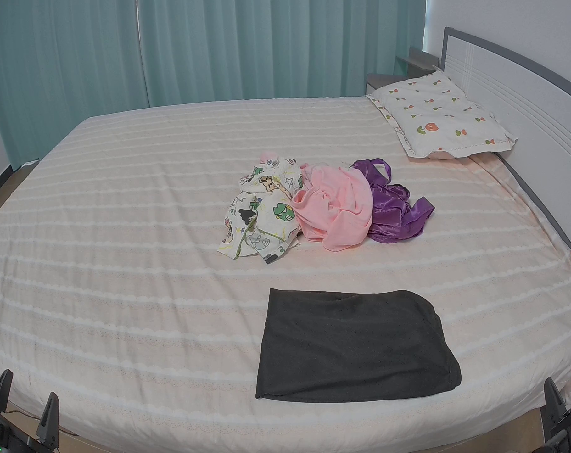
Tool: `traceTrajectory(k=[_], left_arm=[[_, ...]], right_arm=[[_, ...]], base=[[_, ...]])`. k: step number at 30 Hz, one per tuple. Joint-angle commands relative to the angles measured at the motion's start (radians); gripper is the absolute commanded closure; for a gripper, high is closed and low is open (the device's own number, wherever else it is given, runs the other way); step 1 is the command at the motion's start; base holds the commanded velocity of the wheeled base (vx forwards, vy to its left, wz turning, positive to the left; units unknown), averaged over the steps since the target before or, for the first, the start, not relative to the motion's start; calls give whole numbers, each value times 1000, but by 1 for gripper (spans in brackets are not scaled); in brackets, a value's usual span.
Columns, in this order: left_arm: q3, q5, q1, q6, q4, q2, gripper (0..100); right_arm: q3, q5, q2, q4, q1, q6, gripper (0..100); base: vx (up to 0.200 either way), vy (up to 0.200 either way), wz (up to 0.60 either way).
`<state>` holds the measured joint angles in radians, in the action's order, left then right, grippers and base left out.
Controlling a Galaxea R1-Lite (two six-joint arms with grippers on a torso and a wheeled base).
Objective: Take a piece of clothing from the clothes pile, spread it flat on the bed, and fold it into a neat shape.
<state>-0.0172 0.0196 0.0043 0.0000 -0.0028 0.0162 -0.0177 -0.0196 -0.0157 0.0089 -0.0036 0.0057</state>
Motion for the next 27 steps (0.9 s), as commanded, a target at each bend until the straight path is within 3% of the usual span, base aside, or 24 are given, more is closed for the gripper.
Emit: traceTrajectory(k=[1, 27], left_arm=[[17, 0, 0, 0, 0, -2, 0], [17, 0, 0, 0, 0, -2, 0]], right_arm=[[13, 0, 13, 0, 1, 0, 0], [13, 3, 13, 0, 1, 0, 0]], base=[[0, 0, 0], [0, 0, 0]])
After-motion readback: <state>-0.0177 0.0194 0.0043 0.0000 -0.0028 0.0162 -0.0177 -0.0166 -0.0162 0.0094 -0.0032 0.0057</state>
